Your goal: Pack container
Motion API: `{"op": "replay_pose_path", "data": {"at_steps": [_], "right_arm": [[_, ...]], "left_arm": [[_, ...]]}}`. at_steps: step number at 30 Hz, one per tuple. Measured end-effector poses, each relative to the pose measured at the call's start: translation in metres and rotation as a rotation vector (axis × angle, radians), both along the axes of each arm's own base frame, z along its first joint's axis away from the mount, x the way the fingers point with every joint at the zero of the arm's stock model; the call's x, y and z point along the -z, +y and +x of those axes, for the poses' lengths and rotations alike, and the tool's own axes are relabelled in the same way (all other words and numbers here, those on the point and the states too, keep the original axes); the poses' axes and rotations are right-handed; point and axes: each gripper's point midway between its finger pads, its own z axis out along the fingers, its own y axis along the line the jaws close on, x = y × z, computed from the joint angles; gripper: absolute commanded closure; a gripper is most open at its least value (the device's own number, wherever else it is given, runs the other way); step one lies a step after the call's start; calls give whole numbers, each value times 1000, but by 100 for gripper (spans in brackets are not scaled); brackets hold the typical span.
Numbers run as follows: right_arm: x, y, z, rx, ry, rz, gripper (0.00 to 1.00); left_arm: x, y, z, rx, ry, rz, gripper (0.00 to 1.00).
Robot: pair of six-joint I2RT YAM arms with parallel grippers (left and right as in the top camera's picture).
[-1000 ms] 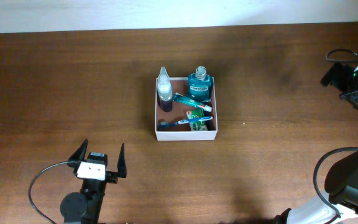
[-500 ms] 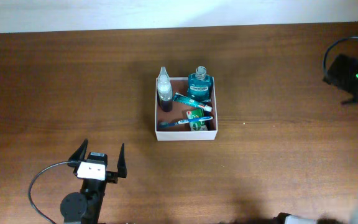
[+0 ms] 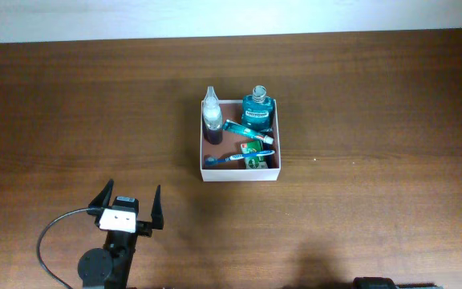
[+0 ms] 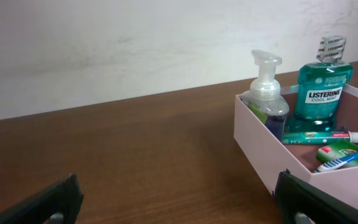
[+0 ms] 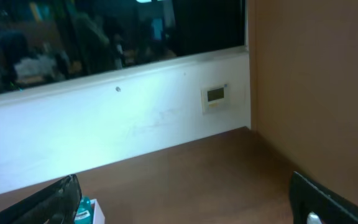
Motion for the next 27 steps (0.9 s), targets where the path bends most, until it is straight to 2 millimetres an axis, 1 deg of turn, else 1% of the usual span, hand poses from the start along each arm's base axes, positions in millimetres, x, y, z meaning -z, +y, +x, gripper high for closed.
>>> {"op": "replay_pose_path", "data": {"at_steps": [1, 2, 5, 6, 8, 14, 16, 17, 20, 21, 23, 24, 27], "right_arm": [[3, 1, -5, -5, -15, -2, 1], [14, 2, -12, -11, -18, -1, 1], [37, 3, -9, -18, 3, 1, 1], [51, 3, -5, -19, 27, 2, 1], [72, 3, 6, -23, 41, 3, 1], [107, 2, 38, -30, -13, 0, 1], [118, 2, 58, -33, -22, -1, 1], [121, 1, 66, -34, -32, -2, 1], [138, 2, 100, -52, -54, -3, 1], [149, 3, 113, -61, -47, -2, 1], [154, 5, 133, -80, -97, -8, 1], [161, 6, 143, -90, -113, -10, 1], [180, 12, 164, -129, -140, -12, 1]], "left_arm": [[0, 0, 0, 0, 0, 0, 1], [0, 0, 0, 0, 0, 0, 1], [0, 0, 0, 0, 0, 0, 1], [0, 0, 0, 0, 0, 0, 1], [0, 0, 0, 0, 0, 0, 1], [0, 0, 0, 0, 0, 0, 1], [0, 0, 0, 0, 0, 0, 1], [0, 0, 0, 0, 0, -1, 1], [0, 0, 0, 0, 0, 0, 1], [0, 0, 0, 0, 0, 0, 1], [0, 0, 0, 0, 0, -1, 1], [0, 0, 0, 0, 0, 0, 0], [0, 0, 0, 0, 0, 0, 1]]}}
